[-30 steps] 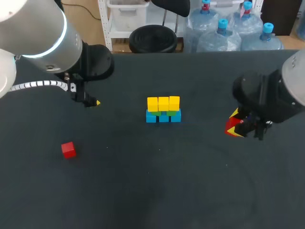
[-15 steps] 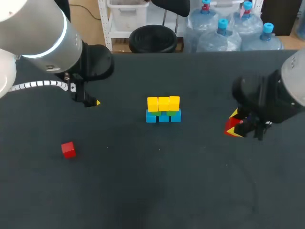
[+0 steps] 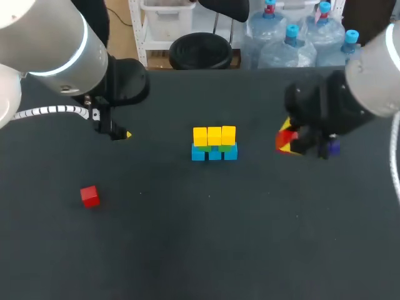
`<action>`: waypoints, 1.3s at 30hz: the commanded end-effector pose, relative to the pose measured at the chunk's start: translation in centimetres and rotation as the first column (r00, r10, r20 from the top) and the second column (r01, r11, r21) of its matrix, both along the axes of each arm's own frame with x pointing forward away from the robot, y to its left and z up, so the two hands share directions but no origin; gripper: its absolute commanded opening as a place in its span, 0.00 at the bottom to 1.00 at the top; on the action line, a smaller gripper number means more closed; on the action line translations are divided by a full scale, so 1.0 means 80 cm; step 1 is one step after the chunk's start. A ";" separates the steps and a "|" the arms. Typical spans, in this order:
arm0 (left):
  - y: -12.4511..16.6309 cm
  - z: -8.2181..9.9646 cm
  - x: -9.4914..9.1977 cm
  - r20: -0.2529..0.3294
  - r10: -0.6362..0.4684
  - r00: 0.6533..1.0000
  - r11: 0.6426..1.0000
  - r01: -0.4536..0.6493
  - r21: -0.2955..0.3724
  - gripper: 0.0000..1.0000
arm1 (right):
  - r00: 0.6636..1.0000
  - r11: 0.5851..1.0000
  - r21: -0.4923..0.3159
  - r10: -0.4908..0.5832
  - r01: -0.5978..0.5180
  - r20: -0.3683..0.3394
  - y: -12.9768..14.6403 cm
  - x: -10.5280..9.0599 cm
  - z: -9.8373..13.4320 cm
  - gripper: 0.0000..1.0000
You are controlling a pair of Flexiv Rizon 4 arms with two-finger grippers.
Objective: Place the blue cubes, place green cubes on the blue cubes, place the yellow cubes on the green cubes, then place the red cubes on the yellow cubes, and place purple cube on the red cubes.
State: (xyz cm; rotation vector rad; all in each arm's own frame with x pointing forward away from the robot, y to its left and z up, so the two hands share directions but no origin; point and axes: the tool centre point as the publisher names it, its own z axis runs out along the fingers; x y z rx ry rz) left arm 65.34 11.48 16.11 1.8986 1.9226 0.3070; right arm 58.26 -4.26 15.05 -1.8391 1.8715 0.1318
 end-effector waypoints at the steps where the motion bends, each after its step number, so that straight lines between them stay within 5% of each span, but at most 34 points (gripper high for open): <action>1: -0.001 0.000 0.001 0.000 0.003 1.000 1.000 -0.003 0.003 1.00 | 0.997 0.997 -0.026 0.069 -0.070 -0.040 0.022 0.052 0.006 0.00; 8: -0.001 0.000 0.001 0.000 0.003 1.000 1.000 -0.003 0.003 1.00 | 0.983 0.983 -0.054 0.174 -0.176 -0.055 0.051 0.094 0.034 0.00; 18: -0.001 0.000 0.001 0.000 0.003 1.000 1.000 -0.003 0.003 1.00 | 0.979 0.983 -0.032 0.178 -0.182 -0.099 0.081 0.109 0.062 0.00; 39: -0.001 0.000 0.001 0.000 0.003 1.000 1.000 -0.003 0.003 1.00 | 0.944 0.968 -0.040 0.231 -0.247 -0.235 0.121 0.100 0.027 0.00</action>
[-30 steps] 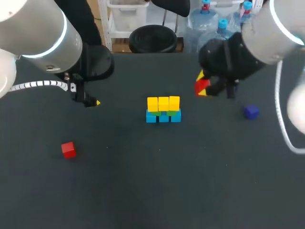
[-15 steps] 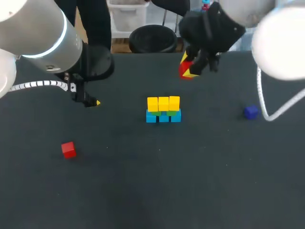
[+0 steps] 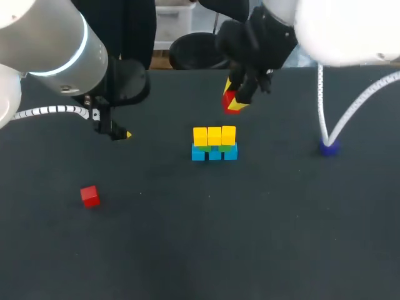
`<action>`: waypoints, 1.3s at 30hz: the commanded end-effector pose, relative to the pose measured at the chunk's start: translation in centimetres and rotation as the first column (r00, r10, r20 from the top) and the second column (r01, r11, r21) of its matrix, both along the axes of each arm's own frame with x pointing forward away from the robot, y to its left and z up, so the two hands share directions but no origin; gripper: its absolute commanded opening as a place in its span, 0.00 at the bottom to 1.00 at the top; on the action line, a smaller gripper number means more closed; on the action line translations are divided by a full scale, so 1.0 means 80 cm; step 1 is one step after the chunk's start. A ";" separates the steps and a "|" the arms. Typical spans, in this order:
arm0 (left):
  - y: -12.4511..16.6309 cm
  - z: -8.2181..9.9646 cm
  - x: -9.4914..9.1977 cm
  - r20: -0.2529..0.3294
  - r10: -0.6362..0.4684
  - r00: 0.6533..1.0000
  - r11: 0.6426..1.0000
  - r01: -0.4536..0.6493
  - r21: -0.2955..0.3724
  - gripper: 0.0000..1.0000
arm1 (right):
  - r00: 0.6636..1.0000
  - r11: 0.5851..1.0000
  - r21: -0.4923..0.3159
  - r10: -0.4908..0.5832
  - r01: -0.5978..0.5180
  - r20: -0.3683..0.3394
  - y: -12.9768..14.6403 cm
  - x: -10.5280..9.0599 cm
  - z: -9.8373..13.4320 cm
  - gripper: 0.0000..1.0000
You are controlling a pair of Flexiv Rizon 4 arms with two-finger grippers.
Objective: Place the blue cubes, place green cubes on the blue cubes, place the yellow cubes on the green cubes, then place the red cubes on the yellow cubes, and place purple cube on the red cubes.
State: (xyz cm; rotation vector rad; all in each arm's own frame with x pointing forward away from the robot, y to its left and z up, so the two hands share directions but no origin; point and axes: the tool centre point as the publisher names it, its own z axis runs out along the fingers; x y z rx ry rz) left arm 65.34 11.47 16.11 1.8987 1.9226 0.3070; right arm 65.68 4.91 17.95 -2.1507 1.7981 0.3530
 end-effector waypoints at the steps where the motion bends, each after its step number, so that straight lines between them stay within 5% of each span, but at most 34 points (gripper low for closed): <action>1: -0.001 0.000 0.001 0.000 0.003 1.000 1.000 -0.003 0.003 1.00 | 0.999 1.000 -0.012 0.010 -0.010 -0.033 0.007 0.007 -0.011 0.00; 13: -0.001 0.000 0.001 0.000 0.003 1.000 1.000 -0.003 0.003 1.00 | 1.000 1.000 -0.007 -0.007 0.006 -0.027 0.009 0.009 -0.045 0.00; 39: -0.001 0.000 0.001 0.000 0.003 1.000 1.000 -0.003 0.003 1.00 | 0.996 0.986 -0.169 -0.002 -0.013 -0.085 0.019 0.036 -0.072 0.00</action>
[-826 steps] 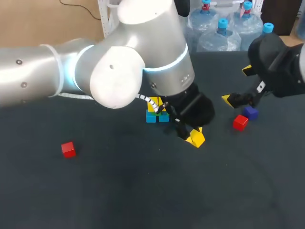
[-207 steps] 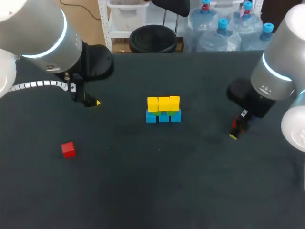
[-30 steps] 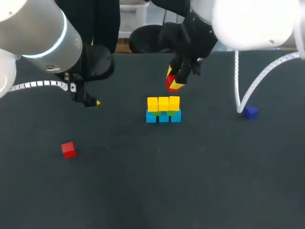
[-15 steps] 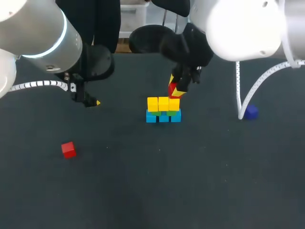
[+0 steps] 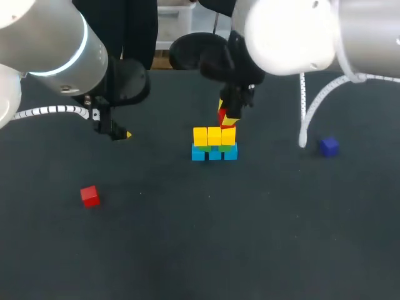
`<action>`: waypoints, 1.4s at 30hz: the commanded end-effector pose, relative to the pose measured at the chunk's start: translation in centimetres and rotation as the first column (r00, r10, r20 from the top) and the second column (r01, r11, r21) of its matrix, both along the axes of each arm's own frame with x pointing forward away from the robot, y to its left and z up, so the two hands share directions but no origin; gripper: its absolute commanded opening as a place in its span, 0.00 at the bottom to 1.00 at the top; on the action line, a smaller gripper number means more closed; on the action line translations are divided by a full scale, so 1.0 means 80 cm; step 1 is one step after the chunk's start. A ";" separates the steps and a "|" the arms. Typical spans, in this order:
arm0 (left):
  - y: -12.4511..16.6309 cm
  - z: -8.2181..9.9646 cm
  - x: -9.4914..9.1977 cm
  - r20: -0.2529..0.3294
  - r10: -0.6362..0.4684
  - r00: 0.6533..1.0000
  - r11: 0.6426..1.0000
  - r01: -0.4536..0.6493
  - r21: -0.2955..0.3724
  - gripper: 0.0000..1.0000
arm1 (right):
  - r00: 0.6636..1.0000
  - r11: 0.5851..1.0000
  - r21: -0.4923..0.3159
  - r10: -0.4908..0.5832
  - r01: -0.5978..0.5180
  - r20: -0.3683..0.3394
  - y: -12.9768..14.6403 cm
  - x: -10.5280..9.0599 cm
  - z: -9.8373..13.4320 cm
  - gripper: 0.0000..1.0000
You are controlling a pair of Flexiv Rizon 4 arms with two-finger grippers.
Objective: Place the blue cubes, place green cubes on the blue cubes, place the yellow cubes on the green cubes, then place the red cubes on the yellow cubes, and place purple cube on the red cubes.
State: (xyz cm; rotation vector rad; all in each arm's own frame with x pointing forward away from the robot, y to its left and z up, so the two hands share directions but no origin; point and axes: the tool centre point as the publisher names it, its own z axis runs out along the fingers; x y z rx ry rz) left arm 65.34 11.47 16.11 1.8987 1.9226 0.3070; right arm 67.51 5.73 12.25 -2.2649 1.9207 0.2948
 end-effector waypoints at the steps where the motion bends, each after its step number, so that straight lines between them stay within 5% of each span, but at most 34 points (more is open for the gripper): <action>1: -0.001 0.000 0.001 0.000 0.003 1.000 1.000 -0.003 0.003 1.00 | 1.000 1.000 -0.020 0.007 -0.008 -0.024 0.010 0.014 -0.001 0.00; 42: -0.001 0.000 0.001 0.000 0.003 1.000 1.000 -0.003 0.003 1.00 | 0.996 0.999 0.009 -0.053 0.054 -0.076 0.007 0.013 -0.038 0.00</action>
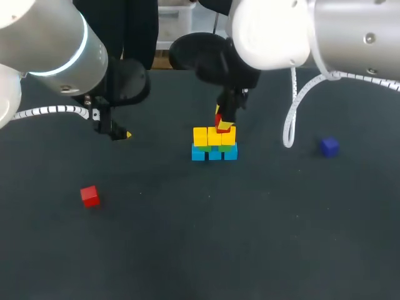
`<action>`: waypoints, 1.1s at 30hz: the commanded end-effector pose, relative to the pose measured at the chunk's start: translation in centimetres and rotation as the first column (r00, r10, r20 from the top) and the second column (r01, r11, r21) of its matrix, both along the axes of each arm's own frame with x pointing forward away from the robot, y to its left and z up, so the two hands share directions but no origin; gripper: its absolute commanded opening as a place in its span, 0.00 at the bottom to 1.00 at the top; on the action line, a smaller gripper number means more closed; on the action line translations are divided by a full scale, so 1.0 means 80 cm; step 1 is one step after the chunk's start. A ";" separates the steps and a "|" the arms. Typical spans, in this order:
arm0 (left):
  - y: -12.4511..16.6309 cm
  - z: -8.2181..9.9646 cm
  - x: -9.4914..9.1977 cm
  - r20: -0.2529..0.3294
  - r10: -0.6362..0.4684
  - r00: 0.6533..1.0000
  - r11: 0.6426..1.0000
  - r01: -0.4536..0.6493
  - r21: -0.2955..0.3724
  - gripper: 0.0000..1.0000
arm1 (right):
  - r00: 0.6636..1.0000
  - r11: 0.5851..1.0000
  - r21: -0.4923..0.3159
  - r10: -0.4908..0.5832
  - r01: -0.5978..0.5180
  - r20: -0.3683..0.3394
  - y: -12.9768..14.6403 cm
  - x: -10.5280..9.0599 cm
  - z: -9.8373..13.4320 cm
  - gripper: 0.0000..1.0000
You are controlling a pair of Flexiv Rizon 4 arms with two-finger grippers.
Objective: Place the blue cubes, place green cubes on the blue cubes, place the yellow cubes on the green cubes, then place the red cubes on the yellow cubes, and place purple cube on the red cubes.
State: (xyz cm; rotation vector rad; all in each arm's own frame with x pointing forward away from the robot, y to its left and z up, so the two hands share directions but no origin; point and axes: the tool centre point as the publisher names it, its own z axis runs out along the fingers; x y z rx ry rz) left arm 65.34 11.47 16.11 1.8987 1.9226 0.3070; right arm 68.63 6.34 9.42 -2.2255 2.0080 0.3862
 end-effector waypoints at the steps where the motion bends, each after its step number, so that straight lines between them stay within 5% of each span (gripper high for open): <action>1: -0.001 0.000 0.001 0.000 0.003 1.000 1.000 -0.003 0.003 1.00 | 1.000 1.000 0.003 -0.002 0.002 0.000 0.000 -0.001 -0.003 0.00; 33: -0.001 0.000 0.001 0.000 0.003 1.000 1.000 -0.003 0.003 1.00 | 1.000 1.000 -0.016 0.005 -0.005 -0.007 0.004 0.009 -0.012 0.00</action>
